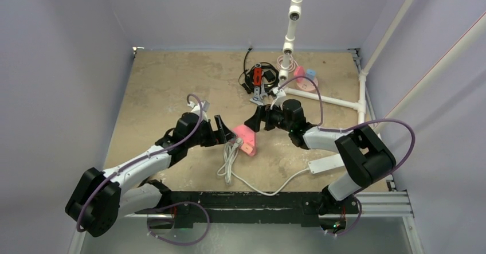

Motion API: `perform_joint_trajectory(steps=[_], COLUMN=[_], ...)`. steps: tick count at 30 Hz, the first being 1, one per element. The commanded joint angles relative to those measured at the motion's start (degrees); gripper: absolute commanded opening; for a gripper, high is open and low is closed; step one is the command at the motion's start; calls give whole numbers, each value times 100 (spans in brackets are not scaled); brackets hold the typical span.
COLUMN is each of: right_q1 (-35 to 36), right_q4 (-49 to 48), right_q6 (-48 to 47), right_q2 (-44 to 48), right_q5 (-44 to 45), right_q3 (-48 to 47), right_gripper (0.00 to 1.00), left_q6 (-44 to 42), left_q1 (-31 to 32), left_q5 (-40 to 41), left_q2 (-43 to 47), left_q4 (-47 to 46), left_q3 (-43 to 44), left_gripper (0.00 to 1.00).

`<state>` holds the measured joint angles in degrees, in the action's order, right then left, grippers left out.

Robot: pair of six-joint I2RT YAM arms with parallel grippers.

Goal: Pull the plug off the socket

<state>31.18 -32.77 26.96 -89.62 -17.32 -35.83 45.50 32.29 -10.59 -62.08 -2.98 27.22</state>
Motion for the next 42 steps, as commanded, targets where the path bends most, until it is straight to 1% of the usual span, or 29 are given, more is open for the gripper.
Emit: perform_joint_trajectory(steps=[1,5,8,10,12,14,17,19,23,24,27,29,33,37,39,42], right_q1=[44,191,405,525,638,768,972,1026,1026,1018,999,959,943,957,964,977], right_q4=[-661,-720,-869,-950,-1067,-1279,-1565,-1592,-1280,-1242,-1064,-1071,-1372,-1870,-2160,-2323], right_q6=[-180,-42,199,413,658,973,1431,1579,1650,1755,1921,2008,2128,2272,2397,2483], right_q2=[-164,-339,-169,20,233,456,840,1074,1433,1476,1544,1496,1227,1023,932,829], right_q5=[-596,-620,-606,-553,-521,-485,-352,-221,188,227,727,857,859,845,764,885], right_q3=[242,327,520,682,877,1168,1510,1641,1627,1624,1544,1512,1537,1672,1748,1745], right_gripper=[89,78,66,61,56,55,55,58,67,70,79,81,82,81,79,76], left_q6=[424,507,357,167,-68,-262,-383,-480,-640,-685,-806,-871,-806,-664,-598,-506], left_q1=[44,158,253,266,280,285,305,328,366,374,414,425,427,419,419,421], left_q5=[-367,-525,-432,-273,-87,36,50,133,421,518,806,961,899,796,822,853], left_q2=[-326,-783,-1026,-1108,-1201,-1328,-1583,-1718,-1791,-1775,-1719,-1675,-1598,-1554,-1526,-1522], left_q4=[-1012,-1405,-1391,-1233,-1065,-920,-867,-800,-648,-616,-452,-363,-356,-411,-488,-612], left_q3=[-150,9,254,439,626,808,995,1088,1132,1131,1140,1145,1110,1082,1044,998], left_gripper=[89,76,59,55,53,52,49,48,48,48,50,51,55,60,61,61])
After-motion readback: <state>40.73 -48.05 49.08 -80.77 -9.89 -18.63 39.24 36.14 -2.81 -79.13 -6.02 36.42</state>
